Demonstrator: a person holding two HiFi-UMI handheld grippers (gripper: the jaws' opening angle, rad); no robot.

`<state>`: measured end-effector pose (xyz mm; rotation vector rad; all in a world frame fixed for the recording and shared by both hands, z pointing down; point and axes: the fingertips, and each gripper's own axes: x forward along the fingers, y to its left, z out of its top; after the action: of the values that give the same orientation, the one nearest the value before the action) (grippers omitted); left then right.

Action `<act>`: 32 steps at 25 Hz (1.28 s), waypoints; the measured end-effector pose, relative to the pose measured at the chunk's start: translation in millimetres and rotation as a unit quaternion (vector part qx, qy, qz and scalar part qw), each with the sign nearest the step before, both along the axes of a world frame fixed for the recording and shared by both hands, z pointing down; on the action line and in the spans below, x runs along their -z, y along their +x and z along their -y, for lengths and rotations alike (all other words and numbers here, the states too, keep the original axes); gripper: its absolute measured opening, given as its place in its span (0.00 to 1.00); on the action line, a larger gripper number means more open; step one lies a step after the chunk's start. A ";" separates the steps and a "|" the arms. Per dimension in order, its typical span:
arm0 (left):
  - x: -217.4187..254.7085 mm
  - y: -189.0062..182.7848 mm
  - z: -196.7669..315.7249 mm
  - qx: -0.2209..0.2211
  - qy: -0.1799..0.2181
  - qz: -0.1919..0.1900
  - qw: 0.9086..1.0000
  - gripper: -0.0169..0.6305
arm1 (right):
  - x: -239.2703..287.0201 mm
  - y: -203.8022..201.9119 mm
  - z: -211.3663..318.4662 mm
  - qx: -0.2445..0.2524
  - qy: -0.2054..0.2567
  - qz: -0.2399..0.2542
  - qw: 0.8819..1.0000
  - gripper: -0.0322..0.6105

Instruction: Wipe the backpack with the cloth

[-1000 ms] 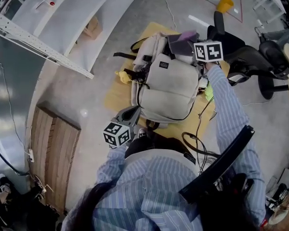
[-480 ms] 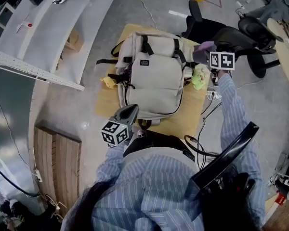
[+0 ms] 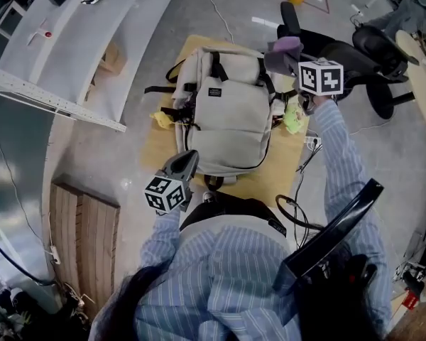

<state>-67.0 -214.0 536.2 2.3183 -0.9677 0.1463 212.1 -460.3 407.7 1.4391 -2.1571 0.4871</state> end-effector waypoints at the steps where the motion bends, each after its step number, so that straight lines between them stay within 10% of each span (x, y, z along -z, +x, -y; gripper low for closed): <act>1: -0.3 -0.9 -1.8 0.002 -0.001 0.000 1.000 0.04 | 6.6 -22.8 4.4 0.019 0.008 0.013 1.000 0.11; 9: -2.2 -9.2 -16.5 0.021 -0.007 0.006 1.000 0.04 | -4.7 -203.9 8.9 0.152 0.004 0.094 0.984 0.11; 15: -3.2 -21.5 -22.7 0.038 -0.011 0.008 0.999 0.04 | -71.6 -251.3 -12.6 0.184 -0.048 0.050 0.980 0.11; 32: -6.7 13.2 -26.2 -0.023 -0.010 0.006 1.000 0.04 | -96.4 -37.7 -46.0 -0.003 -0.061 0.009 0.998 0.11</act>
<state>-53.8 -187.8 542.9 2.3259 -0.9145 0.1891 174.3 -414.3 504.1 1.3801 -2.0998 0.6247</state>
